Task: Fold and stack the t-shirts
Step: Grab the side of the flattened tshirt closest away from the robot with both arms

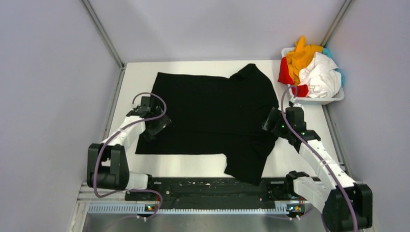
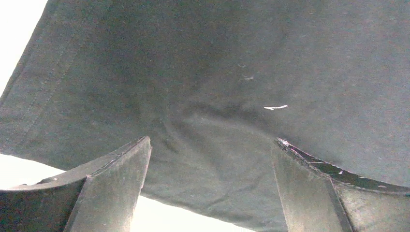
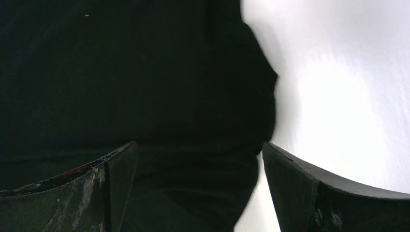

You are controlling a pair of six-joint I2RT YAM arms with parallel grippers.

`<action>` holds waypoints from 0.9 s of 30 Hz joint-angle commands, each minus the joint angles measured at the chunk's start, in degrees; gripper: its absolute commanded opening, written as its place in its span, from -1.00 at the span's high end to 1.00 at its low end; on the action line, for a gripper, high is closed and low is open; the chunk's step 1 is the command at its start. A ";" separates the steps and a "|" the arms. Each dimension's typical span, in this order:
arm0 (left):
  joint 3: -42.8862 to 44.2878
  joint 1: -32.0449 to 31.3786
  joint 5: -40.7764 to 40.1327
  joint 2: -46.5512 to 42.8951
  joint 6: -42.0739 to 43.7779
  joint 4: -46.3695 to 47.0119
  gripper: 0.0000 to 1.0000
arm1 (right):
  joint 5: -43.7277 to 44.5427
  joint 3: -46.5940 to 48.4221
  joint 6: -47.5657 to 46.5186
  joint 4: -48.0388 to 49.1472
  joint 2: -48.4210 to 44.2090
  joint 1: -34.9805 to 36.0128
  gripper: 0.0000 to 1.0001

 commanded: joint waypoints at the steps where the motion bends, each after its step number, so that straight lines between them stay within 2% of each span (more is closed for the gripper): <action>1: 2.90 0.21 -0.92 -4.89 1.08 -1.43 -0.97 | -9.03 4.48 -3.62 10.69 7.55 -0.30 -0.97; 4: 6.98 0.20 2.93 -2.87 2.99 0.67 -0.98 | -9.97 7.77 -4.72 14.07 16.16 -0.20 -0.98; 8: 12.40 0.20 10.43 5.59 4.88 5.02 -0.98 | -5.48 13.38 -6.36 15.42 27.86 -0.09 -0.97; 18: 25.66 0.49 9.85 25.71 5.63 5.15 -0.98 | -1.84 27.13 -6.51 17.28 50.72 -0.14 -0.97; 27: 36.21 4.79 12.82 38.60 3.56 4.76 -0.98 | 0.49 45.50 -8.79 12.13 65.40 -0.54 -0.98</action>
